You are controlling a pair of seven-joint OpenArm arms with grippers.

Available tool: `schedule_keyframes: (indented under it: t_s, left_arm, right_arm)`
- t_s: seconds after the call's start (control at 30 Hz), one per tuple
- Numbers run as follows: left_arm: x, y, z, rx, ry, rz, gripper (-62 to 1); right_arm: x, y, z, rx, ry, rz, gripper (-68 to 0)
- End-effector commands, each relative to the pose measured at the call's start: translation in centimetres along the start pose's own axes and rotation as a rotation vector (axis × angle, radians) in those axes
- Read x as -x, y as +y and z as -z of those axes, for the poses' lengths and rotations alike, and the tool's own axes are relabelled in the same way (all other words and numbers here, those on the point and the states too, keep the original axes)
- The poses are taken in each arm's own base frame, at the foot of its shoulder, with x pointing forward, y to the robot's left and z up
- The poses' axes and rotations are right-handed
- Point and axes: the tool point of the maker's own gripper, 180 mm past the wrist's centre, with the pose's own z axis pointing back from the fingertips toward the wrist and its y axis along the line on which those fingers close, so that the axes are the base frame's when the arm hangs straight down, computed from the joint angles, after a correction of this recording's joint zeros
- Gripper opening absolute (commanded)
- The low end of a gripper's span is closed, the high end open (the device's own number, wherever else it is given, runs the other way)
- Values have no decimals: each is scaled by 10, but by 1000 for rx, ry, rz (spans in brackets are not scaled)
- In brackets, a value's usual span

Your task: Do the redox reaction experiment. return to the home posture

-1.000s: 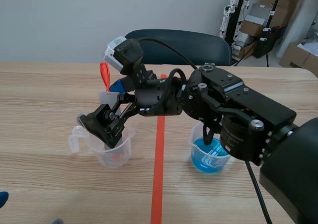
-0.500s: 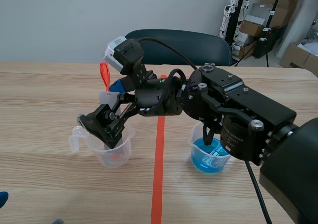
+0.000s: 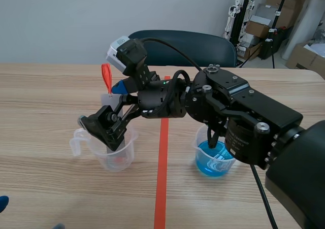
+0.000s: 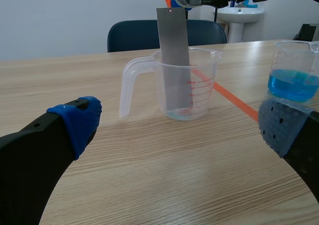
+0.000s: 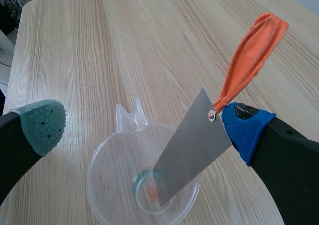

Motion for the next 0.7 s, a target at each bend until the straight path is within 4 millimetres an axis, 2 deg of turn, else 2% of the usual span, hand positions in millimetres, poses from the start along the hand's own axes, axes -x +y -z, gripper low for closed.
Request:
schedule_keyframes:
  t_s: [0.0,0.17,0.5,0.67]
  left_arm:
    - [-5,3,-2,4,-13,4,14]
    - [-5,4,-8,12,5,7,14]
    - [-8,20,-15,66,38,51,14]
    - [-8,22,-20,78,56,58,14]
  right_arm:
    - [-17,-4,0,3,-50,-13,4]
    - [-17,-4,0,4,-51,-13,4]
    - [-21,-5,-1,7,-70,-13,4]
    - [-24,-15,-4,53,-87,-6,4]
